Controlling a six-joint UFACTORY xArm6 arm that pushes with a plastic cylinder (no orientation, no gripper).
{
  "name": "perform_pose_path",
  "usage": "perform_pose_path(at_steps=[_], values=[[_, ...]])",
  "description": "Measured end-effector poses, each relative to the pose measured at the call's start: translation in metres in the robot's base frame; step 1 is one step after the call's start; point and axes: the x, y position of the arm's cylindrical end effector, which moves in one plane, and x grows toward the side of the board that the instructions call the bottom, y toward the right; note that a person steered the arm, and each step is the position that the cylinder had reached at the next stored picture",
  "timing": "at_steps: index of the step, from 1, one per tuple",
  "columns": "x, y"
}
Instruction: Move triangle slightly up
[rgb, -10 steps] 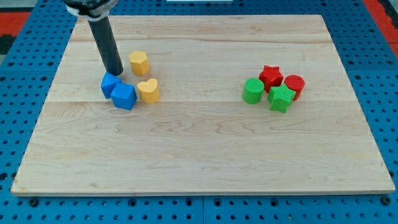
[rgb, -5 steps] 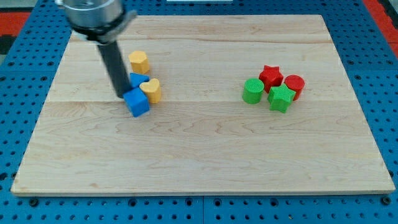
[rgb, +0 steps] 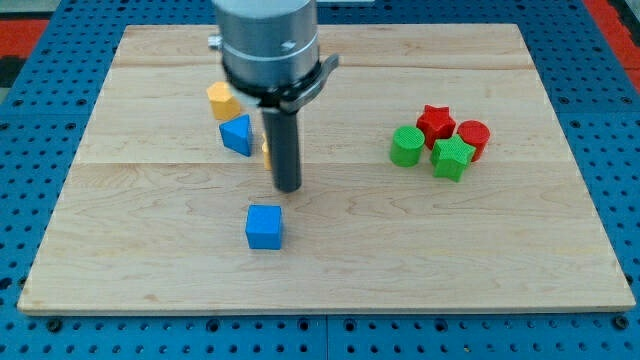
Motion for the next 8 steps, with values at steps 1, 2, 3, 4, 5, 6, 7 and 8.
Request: perform_pose_path(at_steps=[1, 2, 3, 4, 5, 6, 7, 8], values=[[-0.028, 0.062], [-0.047, -0.026], [-0.044, -0.069], [-0.025, -0.091], [0.000, -0.074], [0.006, -0.103], [0.020, -0.094], [0.038, -0.106]])
